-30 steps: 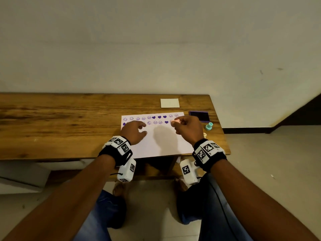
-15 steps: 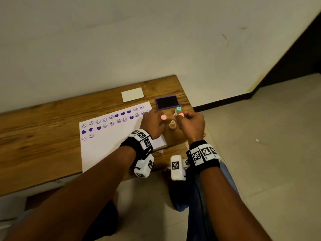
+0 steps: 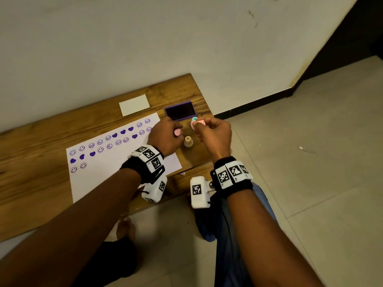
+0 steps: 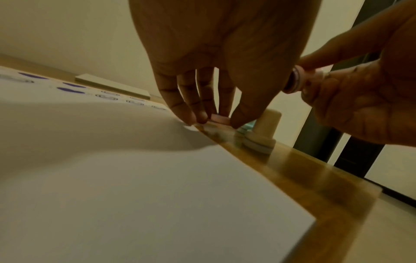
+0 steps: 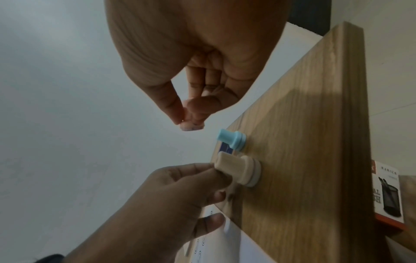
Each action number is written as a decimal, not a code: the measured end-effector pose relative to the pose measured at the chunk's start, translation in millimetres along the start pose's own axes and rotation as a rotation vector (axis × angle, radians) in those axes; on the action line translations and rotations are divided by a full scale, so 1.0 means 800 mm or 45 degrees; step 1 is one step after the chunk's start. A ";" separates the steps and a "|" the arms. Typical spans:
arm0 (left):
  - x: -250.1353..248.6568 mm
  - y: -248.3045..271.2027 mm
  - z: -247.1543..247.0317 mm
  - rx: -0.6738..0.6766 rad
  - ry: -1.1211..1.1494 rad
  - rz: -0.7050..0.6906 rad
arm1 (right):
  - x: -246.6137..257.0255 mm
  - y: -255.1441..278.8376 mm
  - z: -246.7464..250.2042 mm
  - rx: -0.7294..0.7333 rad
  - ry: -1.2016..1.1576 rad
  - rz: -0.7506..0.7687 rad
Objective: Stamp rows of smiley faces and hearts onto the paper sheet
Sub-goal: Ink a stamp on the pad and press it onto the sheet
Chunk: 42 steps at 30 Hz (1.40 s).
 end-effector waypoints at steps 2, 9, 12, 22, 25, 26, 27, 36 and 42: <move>-0.002 0.010 0.004 -0.079 0.058 -0.016 | 0.004 0.003 -0.005 0.024 -0.013 0.023; 0.008 0.046 0.021 -0.275 0.573 -0.005 | 0.013 0.011 -0.027 0.095 -0.033 0.090; 0.014 0.059 0.030 -0.266 0.756 0.001 | 0.015 0.016 -0.038 0.135 0.010 0.115; 0.024 0.081 0.042 -0.303 1.001 -0.023 | 0.020 0.026 -0.064 0.268 0.120 0.183; 0.020 0.082 0.044 -0.297 1.044 -0.045 | 0.020 0.025 -0.065 0.271 0.124 0.183; 0.018 0.083 0.045 -0.295 1.055 -0.057 | 0.020 0.025 -0.065 0.275 0.123 0.181; 0.017 0.084 0.046 -0.293 1.069 -0.067 | 0.019 0.024 -0.065 0.283 0.115 0.181; 0.011 0.079 0.051 -0.247 1.171 -0.070 | 0.027 0.028 -0.058 0.281 -0.142 0.166; 0.001 0.076 0.056 -0.246 1.182 -0.094 | 0.027 0.028 -0.054 0.282 -0.240 0.093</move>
Point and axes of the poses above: each hand's wrist, its own y-axis away from the middle knuckle, its own z-axis out of the back of the hand, x = y × z, the point moved 2 cm from there along -y, towards the middle knuckle, and after that the axes turned 12 degrees about x, right-handed, at the moved point
